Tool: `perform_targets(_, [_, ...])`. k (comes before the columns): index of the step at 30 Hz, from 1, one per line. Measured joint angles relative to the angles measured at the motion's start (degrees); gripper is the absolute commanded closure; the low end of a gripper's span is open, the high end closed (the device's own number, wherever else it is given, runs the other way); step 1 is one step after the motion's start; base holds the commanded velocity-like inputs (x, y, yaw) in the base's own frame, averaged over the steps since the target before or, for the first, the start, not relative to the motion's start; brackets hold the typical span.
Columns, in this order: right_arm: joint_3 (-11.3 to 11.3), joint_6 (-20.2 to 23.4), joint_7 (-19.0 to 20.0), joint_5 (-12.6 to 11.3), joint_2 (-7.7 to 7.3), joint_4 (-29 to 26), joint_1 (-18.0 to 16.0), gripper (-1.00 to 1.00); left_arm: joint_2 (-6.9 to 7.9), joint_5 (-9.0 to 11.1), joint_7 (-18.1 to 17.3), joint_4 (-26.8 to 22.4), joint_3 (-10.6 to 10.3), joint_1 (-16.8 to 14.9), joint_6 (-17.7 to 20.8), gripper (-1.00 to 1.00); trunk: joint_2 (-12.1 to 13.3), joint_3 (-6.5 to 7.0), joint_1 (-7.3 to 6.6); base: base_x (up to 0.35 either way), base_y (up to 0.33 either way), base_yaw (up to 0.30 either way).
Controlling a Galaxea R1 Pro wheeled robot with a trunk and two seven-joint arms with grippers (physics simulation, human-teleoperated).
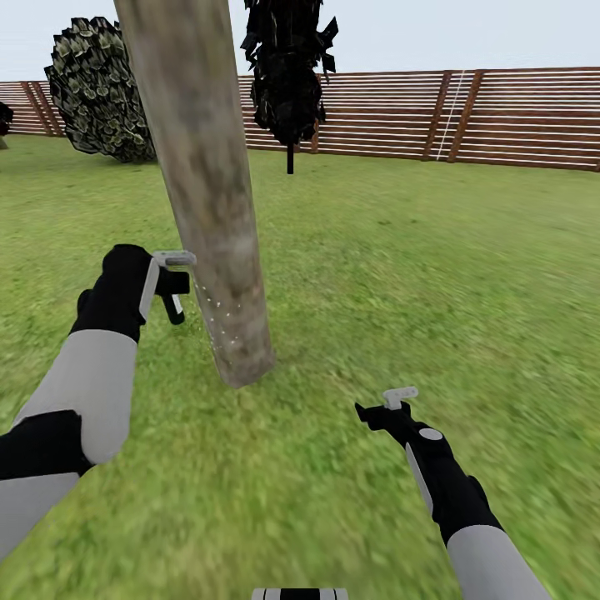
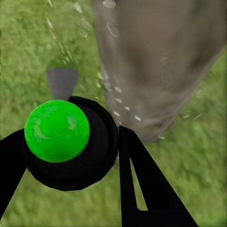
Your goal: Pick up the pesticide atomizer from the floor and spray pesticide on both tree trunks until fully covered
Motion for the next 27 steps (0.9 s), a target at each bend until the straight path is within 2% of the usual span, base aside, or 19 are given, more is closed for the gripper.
perform_targets(5, [0.00,0.00,0.00,0.00,0.02,-0.07,0.00,-1.00,0.01,-0.16,0.00,-0.22,-0.34,1.59,-0.15,1.00,0.00,-0.01,0.01,0.000,0.000,0.000])
perform_targets(7, [0.00,0.00,0.00,0.00,0.02,-0.07,0.00,-1.00,-0.14,0.02,0.00,-0.36,-0.40,4.45,-0.45,1.00,0.01,-0.01,0.01,0.000,0.000,0.000])
perform_targets(11, [0.00,0.00,0.00,0.00,0.00,-0.07,0.00,-1.00,-0.68,0.38,0.08,-0.51,-0.40,12.17,-2.14,1.00,0.01,-0.01,0.01,0.000,0.000,0.000])
perform_targets(12, [0.00,0.00,0.00,0.00,0.00,-0.07,0.00,-1.00,-0.79,0.43,0.10,-0.50,-0.38,13.45,-3.34,1.00,0.00,-0.01,0.01,0.000,0.000,0.000])
perform_targets(15, [0.00,0.00,0.00,0.00,0.02,-0.07,0.00,-1.00,-1.88,0.70,0.23,-0.28,-0.15,19.12,-11.53,1.00,0.00,-0.01,0.01,0.000,0.000,0.000])
perform_targets(17, [0.00,0.00,0.00,0.00,0.00,-0.03,0.00,-1.00,-2.48,1.02,0.25,-0.02,-0.05,21.50,-13.94,1.00,0.00,-0.01,0.01,0.000,0.000,0.000])
perform_targets(19, [0.00,0.00,0.00,0.00,0.00,0.06,0.00,-1.00,-3.12,1.01,0.46,0.45,0.06,24.46,-19.17,1.00,0.00,-0.01,0.01,0.000,0.000,0.000])
perform_targets(21, [0.00,0.00,0.00,0.00,0.02,0.09,0.00,-1.00,-3.26,0.89,2.48,0.58,0.10,26.65,-23.21,1.00,0.00,-0.01,0.01,0.000,0.000,0.000])
perform_targets(22, [0.00,0.00,0.00,0.00,0.00,0.13,0.00,-1.00,-3.35,1.33,4.75,0.68,0.14,27.80,-24.62,1.00,0.00,-0.01,0.01,0.000,0.000,0.000])
perform_targets(23, [0.00,-0.04,0.00,0.00,0.00,0.21,0.00,-1.00,-3.34,2.94,5.78,0.88,0.16,28.78,-25.56,1.00,0.00,-0.01,0.01,0.000,0.000,0.000])
perform_targets(24, [0.00,-0.04,0.00,0.00,0.00,0.24,0.00,-1.00,-3.31,4.36,6.24,0.98,0.17,29.49,-26.55,1.00,0.00,-0.01,0.00,0.000,0.000,0.000])
perform_targets(27, [0.00,-0.08,0.00,0.00,-0.01,0.23,0.00,-1.00,-3.28,6.17,7.83,2.26,0.18,30.24,-29.75,1.00,0.00,0.00,0.00,0.000,0.000,0.000])
